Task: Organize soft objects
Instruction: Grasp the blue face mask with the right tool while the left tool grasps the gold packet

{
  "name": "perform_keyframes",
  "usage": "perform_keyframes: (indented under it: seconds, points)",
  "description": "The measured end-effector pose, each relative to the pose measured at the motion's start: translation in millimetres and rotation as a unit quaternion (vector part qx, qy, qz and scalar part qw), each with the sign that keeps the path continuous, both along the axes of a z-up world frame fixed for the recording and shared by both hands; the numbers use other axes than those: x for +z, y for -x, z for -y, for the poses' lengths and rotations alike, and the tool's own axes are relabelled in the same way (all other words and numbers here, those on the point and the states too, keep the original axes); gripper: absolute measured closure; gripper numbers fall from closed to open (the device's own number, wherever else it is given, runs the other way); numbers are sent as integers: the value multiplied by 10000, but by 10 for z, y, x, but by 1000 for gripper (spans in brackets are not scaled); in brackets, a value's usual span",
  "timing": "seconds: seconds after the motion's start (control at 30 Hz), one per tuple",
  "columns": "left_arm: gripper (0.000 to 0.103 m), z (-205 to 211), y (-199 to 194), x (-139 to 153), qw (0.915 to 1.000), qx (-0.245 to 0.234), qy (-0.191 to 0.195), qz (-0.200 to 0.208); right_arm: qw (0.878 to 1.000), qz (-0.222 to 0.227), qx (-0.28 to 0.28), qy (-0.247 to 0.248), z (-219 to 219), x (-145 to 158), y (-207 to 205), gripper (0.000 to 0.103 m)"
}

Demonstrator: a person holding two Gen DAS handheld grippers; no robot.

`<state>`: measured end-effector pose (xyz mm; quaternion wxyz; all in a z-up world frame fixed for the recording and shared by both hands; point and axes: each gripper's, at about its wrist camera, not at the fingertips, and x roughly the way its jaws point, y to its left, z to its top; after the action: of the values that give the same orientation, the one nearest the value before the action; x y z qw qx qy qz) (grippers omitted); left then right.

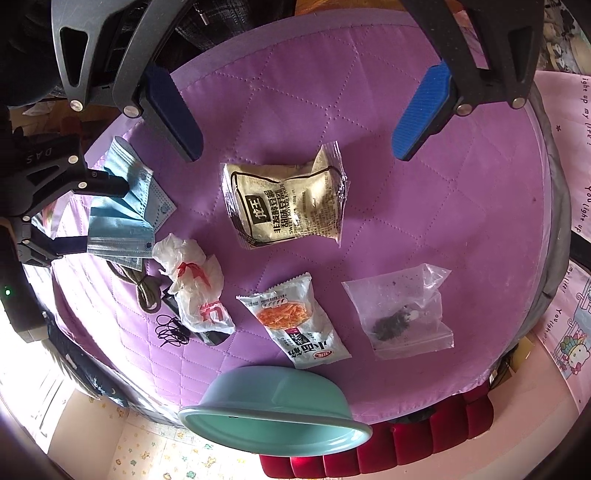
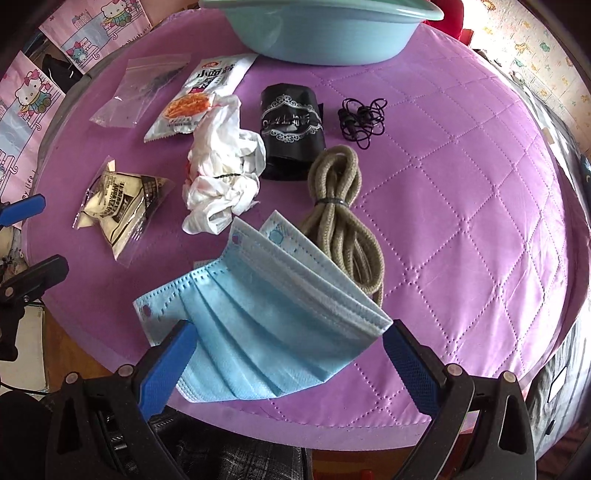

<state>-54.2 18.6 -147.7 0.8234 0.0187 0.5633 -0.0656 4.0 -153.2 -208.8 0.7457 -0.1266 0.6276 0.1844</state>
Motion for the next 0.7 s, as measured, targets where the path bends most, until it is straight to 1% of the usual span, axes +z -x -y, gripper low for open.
perform_keyframes:
  seconds: [0.07,0.13,0.17,0.2,0.23,0.3,0.37,0.4,0.5,0.7]
  points:
    - [0,-4,4,-16,10000,3,5,-32,10000,-56,18,32,-24,-83,20,1]
    - [0,1,10,-33,10000,-7,-16,-48,9999,-83,58,30,-49,-132,31,5]
    - [0,8,11,-43,10000,-13,-22,-60,9999,-59,70,69,-60,-139,43,19]
    - [0,10,17,-51,10000,-20,-22,-72,9999,8,95,109,-71,-123,56,31]
    - [0,13,18,-56,10000,-21,-21,-80,9999,77,129,84,-80,-92,71,38]
    - [0,22,15,-65,10000,-18,-14,-96,9998,143,170,-25,-66,-10,100,69]
    - [0,23,12,-81,9999,4,5,-130,9996,200,194,-68,-51,44,121,83]
    - [0,22,8,-94,9999,15,12,-144,9996,211,184,-104,-43,70,129,88]
    - [0,25,-9,-126,9998,34,43,-173,9994,230,154,-229,2,172,157,94]
    - [0,26,-73,-209,9995,71,115,-279,9981,398,3,-480,149,472,153,95]
